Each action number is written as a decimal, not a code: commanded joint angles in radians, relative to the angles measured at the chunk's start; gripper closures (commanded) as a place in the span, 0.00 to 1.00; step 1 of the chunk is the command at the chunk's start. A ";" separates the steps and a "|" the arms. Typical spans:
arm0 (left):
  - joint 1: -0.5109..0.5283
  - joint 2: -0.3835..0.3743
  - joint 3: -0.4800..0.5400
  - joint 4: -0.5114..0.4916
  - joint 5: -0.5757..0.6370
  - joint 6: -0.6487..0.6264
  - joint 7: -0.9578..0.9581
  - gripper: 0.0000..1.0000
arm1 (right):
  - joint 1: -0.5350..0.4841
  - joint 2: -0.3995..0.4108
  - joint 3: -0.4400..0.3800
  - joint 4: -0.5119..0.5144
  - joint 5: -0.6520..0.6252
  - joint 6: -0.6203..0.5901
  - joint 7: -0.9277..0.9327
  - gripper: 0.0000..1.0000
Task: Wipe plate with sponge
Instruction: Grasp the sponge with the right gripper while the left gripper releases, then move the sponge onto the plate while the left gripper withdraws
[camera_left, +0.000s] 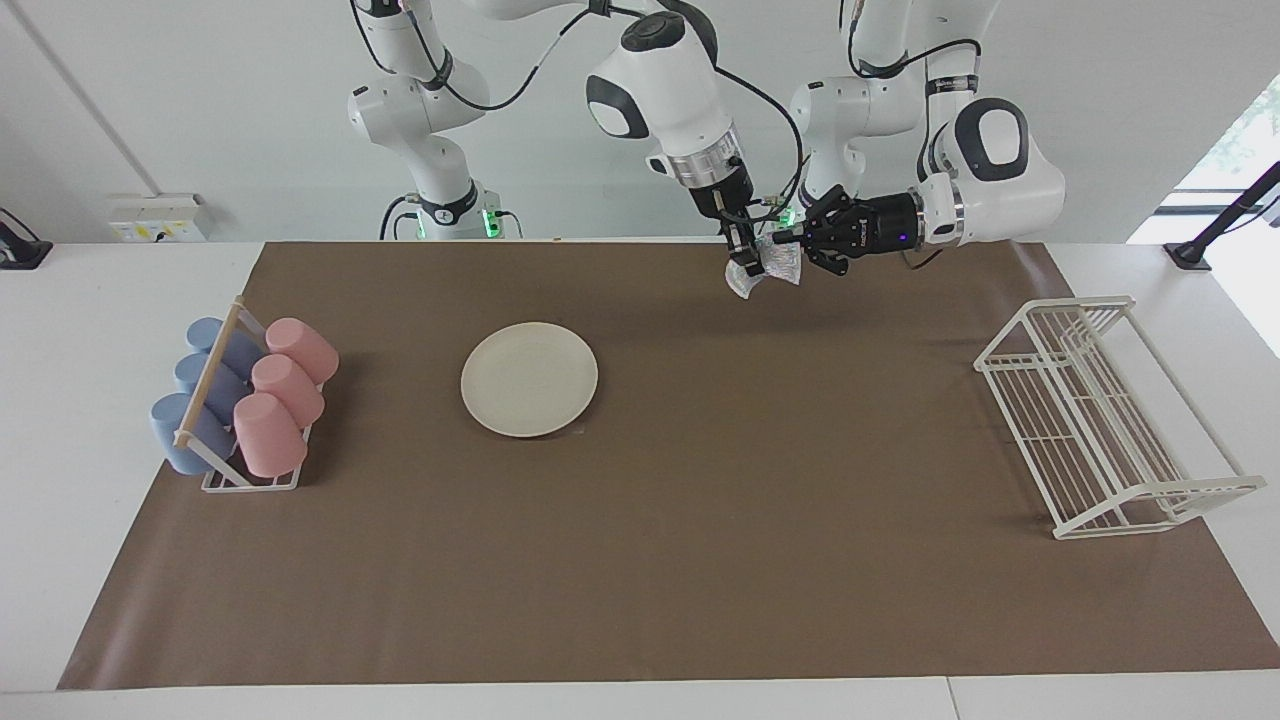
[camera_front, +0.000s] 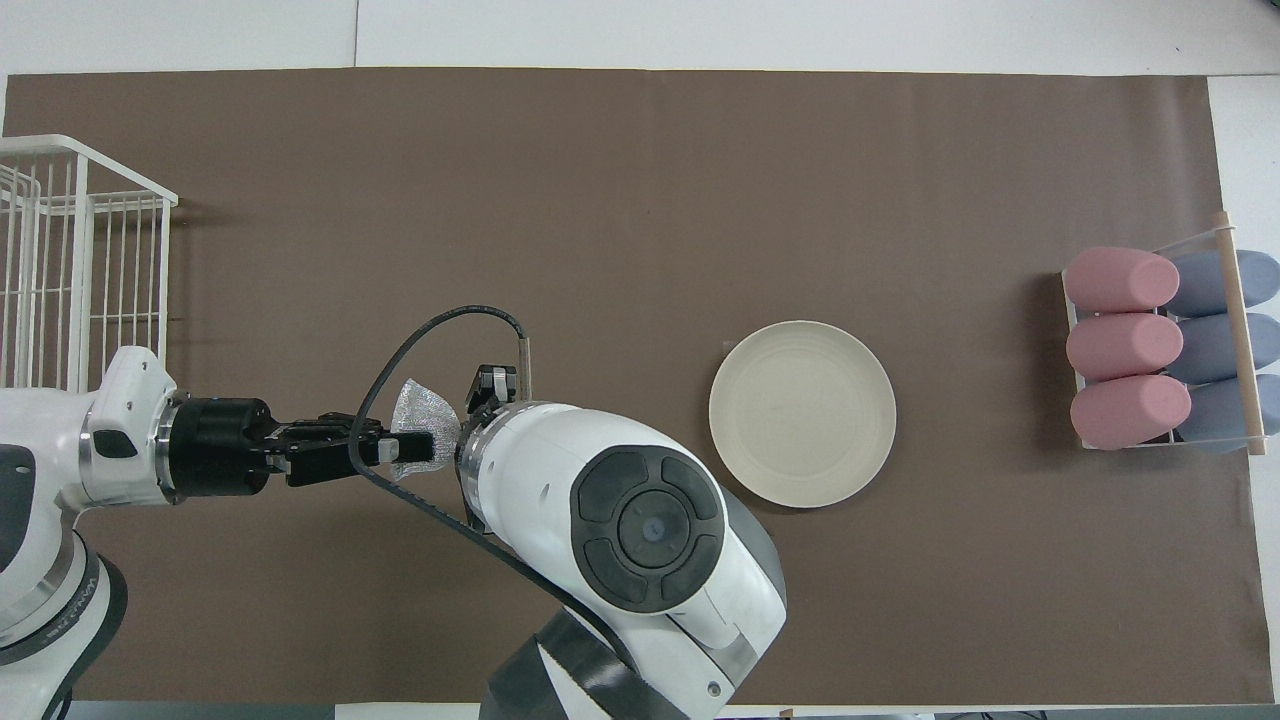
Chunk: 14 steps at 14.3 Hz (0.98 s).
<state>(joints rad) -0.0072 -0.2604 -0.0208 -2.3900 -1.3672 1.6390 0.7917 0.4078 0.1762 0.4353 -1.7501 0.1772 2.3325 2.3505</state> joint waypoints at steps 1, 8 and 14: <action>0.003 -0.003 -0.001 0.047 0.071 -0.021 -0.170 0.00 | -0.014 -0.026 0.005 -0.026 -0.008 -0.013 -0.023 1.00; 0.010 -0.013 -0.002 0.061 0.149 -0.022 -0.218 0.00 | -0.027 -0.046 0.005 -0.025 -0.104 -0.211 -0.109 1.00; 0.049 -0.022 0.002 0.067 0.250 -0.022 -0.223 0.00 | -0.052 -0.050 0.003 -0.023 -0.088 -0.229 -0.169 1.00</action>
<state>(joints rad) 0.0176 -0.2674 -0.0175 -2.3337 -1.1730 1.6331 0.5904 0.3738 0.1499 0.4332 -1.7510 0.0874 2.1075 2.2392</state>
